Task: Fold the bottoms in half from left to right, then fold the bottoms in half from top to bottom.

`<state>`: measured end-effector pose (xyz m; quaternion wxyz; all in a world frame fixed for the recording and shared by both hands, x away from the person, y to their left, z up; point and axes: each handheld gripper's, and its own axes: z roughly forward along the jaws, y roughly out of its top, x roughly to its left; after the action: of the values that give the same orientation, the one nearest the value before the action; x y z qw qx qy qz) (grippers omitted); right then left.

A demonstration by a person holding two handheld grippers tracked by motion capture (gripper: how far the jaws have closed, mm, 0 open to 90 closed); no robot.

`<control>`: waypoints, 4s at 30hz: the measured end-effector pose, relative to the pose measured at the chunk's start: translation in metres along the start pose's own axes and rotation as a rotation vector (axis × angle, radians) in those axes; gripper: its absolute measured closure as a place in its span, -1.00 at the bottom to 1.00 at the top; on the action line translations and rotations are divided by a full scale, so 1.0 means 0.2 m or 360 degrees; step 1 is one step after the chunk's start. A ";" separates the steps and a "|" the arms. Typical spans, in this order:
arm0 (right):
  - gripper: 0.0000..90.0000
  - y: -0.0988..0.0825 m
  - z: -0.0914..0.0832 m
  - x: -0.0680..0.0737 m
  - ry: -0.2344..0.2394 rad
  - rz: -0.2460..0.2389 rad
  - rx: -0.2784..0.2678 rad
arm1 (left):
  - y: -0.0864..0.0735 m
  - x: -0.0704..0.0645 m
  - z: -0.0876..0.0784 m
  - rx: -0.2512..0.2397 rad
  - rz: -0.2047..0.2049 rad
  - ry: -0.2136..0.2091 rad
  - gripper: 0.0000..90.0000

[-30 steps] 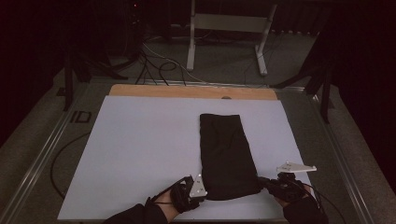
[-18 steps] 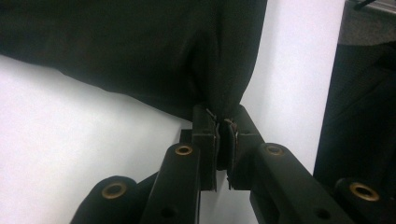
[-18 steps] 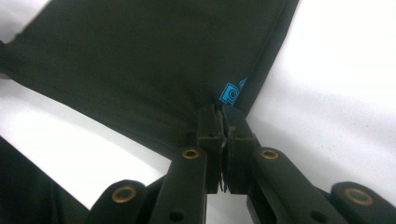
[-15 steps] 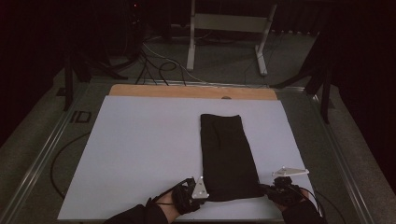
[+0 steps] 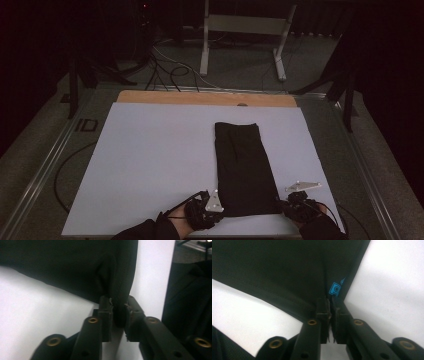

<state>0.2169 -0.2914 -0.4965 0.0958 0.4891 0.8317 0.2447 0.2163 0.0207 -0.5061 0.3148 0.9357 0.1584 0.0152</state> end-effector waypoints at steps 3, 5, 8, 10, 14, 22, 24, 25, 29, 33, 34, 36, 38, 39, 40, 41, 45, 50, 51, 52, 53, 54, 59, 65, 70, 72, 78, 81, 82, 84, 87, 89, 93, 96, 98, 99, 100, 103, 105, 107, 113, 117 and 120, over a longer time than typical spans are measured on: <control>0.60 0.00 -0.01 0.00 -0.0005 0.0011 -0.0025 | 0.00 -0.01 -0.01 -0.0006 -0.0001 -0.0033 0.48; 0.49 0.00 -0.01 -0.01 -0.0020 0.0002 -0.0050 | 0.01 -0.01 -0.02 -0.0020 -0.0014 -0.0054 0.35; 0.25 0.01 -0.03 -0.01 -0.0078 -0.0009 -0.0087 | 0.02 -0.02 -0.05 -0.0030 -0.0004 -0.0075 0.18; 0.08 0.02 -0.04 -0.01 -0.0091 0.0005 -0.0124 | 0.02 -0.02 -0.06 -0.0053 -0.0015 -0.0062 0.03; -0.23 0.03 -0.07 0.00 -0.0091 0.0004 -0.0201 | 0.03 -0.03 -0.09 -0.0090 -0.0023 -0.0057 -0.35; -0.70 0.08 -0.10 0.04 -0.0011 -0.0086 -0.0333 | 0.06 -0.02 -0.12 -0.0156 -0.0025 -0.0077 -0.86; -0.77 0.09 -0.10 0.05 -0.0034 -0.0134 -0.0363 | 0.06 -0.01 -0.13 -0.0169 -0.0035 -0.0112 -1.00; -0.78 0.09 -0.10 0.06 -0.0040 -0.0144 -0.0369 | 0.06 -0.01 -0.14 -0.0179 -0.0032 -0.0111 -1.00; -0.80 0.11 -0.11 0.08 -0.0013 -0.0163 -0.0430 | 0.06 0.01 -0.16 -0.0239 -0.0029 -0.0094 -1.00; -0.80 0.13 -0.12 0.08 -0.0041 -0.0198 -0.0495 | 0.07 0.04 -0.20 -0.0281 -0.0025 -0.0084 -1.00; -0.80 0.14 -0.12 0.08 -0.0033 -0.0202 -0.0499 | 0.07 0.05 -0.20 -0.0290 -0.0032 -0.0074 -1.00; -0.80 0.16 -0.12 0.09 -0.0038 -0.0225 -0.0522 | 0.07 0.07 -0.22 -0.0310 -0.0040 -0.0063 -1.00; -0.80 0.17 -0.11 0.10 -0.0057 -0.0235 -0.0545 | 0.07 0.08 -0.23 -0.0324 -0.0057 -0.0049 -1.00; -0.80 0.18 -0.11 0.10 -0.0068 -0.0247 -0.0543 | 0.07 0.09 -0.24 -0.0330 -0.0054 -0.0041 -1.00; -0.80 0.19 -0.11 0.11 -0.0080 -0.0237 -0.0546 | 0.06 0.10 -0.24 -0.0337 -0.0063 -0.0032 -1.00; -0.80 0.19 -0.10 0.10 -0.0087 -0.0250 -0.0549 | 0.06 0.11 -0.25 -0.0348 -0.0073 -0.0023 -1.00; -0.79 0.19 -0.08 0.10 -0.0072 -0.0253 -0.0544 | 0.05 0.15 -0.26 -0.0391 -0.0104 0.0005 -1.00; -0.79 0.19 -0.07 0.09 -0.0064 -0.0239 -0.0539 | 0.04 0.18 -0.27 -0.0395 -0.0131 0.0038 -1.00; -0.79 0.19 -0.07 0.09 -0.0059 -0.0231 -0.0540 | 0.04 0.19 -0.27 -0.0397 -0.0135 0.0044 -1.00; -0.79 0.19 -0.07 0.09 -0.0064 -0.0243 -0.0528 | 0.04 0.19 -0.27 -0.0394 -0.0137 0.0052 -1.00; -0.79 0.19 -0.07 0.09 -0.0066 -0.0260 -0.0522 | 0.04 0.20 -0.27 -0.0396 -0.0141 0.0055 -1.00; -0.79 0.19 -0.07 0.09 -0.0078 -0.0256 -0.0539 | 0.04 0.20 -0.28 -0.0398 -0.0144 0.0063 -1.00; -0.79 0.19 -0.08 0.10 -0.0074 -0.0271 -0.0532 | 0.05 0.22 -0.31 -0.0425 -0.0157 0.0076 -1.00; -0.79 0.21 -0.13 0.09 -0.0098 -0.0280 -0.0570 | 0.09 0.24 -0.36 -0.0445 -0.0152 0.0101 -1.00; -0.79 0.27 -0.17 0.08 -0.0108 -0.0274 -0.0607 | 0.11 0.27 -0.39 -0.0470 -0.0164 0.0121 -1.00; -0.79 0.29 -0.19 0.08 -0.0113 -0.0276 -0.0625 | 0.12 0.28 -0.41 -0.0475 -0.0162 0.0136 -1.00; -0.79 0.36 -0.23 0.07 -0.0110 -0.0293 -0.0678 | 0.14 0.31 -0.44 -0.0499 -0.0183 0.0142 -1.00; -0.79 0.40 -0.23 0.07 -0.0108 -0.0322 -0.0692 | 0.15 0.33 -0.46 -0.0512 -0.0198 0.0155 -1.00; -0.79 0.41 -0.24 0.07 -0.0104 -0.0321 -0.0698 | 0.16 0.34 -0.46 -0.0520 -0.0200 0.0157 -1.00; -0.79 0.44 -0.23 0.06 -0.0086 -0.0327 -0.0691 | 0.16 0.35 -0.47 -0.0534 -0.0209 0.0168 -1.00; -0.79 0.49 -0.22 0.05 -0.0078 -0.0335 -0.0696 | 0.17 0.38 -0.48 -0.0555 -0.0240 0.0178 -1.00; -0.79 0.51 -0.21 0.04 -0.0075 -0.0346 -0.0706 | 0.18 0.40 -0.48 -0.0553 -0.0255 0.0182 -1.00; -0.79 0.58 -0.18 0.03 -0.0079 -0.0354 -0.0704 | 0.19 0.43 -0.47 -0.0563 -0.0279 0.0196 -1.00; -0.79 0.63 -0.16 0.00 -0.0076 -0.0356 -0.0712 | 0.20 0.45 -0.46 -0.0563 -0.0301 0.0204 -1.00; -0.79 0.66 -0.15 -0.01 -0.0077 -0.0354 -0.0711 | 0.21 0.47 -0.45 -0.0564 -0.0315 0.0215 -1.00; -0.79 0.68 -0.14 -0.01 -0.0075 -0.0351 -0.0712 | 0.21 0.48 -0.45 -0.0564 -0.0324 0.0224 -1.00; -0.79 0.70 -0.13 -0.02 -0.0074 -0.0352 -0.0710 | 0.22 0.49 -0.44 -0.0563 -0.0336 0.0223 -1.00; -0.79 0.74 -0.10 -0.04 -0.0064 -0.0349 -0.0693 | 0.23 0.51 -0.42 -0.0551 -0.0361 0.0247 -1.00; -0.79 0.77 -0.07 -0.06 -0.0068 -0.0340 -0.0689 | 0.24 0.53 -0.41 -0.0552 -0.0384 0.0256 -1.00; -0.79 0.79 -0.05 -0.07 -0.0069 -0.0330 -0.0685 | 0.24 0.55 -0.39 -0.0543 -0.0405 0.0265 -1.00; -0.79 0.83 0.00 -0.10 -0.0051 -0.0298 -0.0677 | 0.27 0.60 -0.35 -0.0537 -0.0452 0.0272 -1.00; -0.79 0.85 0.03 -0.11 -0.0055 -0.0278 -0.0675 | 0.29 0.63 -0.32 -0.0537 -0.0435 0.0292 -1.00; -0.79 0.86 0.06 -0.13 -0.0060 -0.0249 -0.0663 | 0.30 0.66 -0.30 -0.0534 -0.0450 0.0303 -1.00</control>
<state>0.3678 -0.2409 -0.4227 0.2290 0.3971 0.7968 0.3937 0.3518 0.0512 -0.4326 0.4485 0.8331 0.3122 0.0853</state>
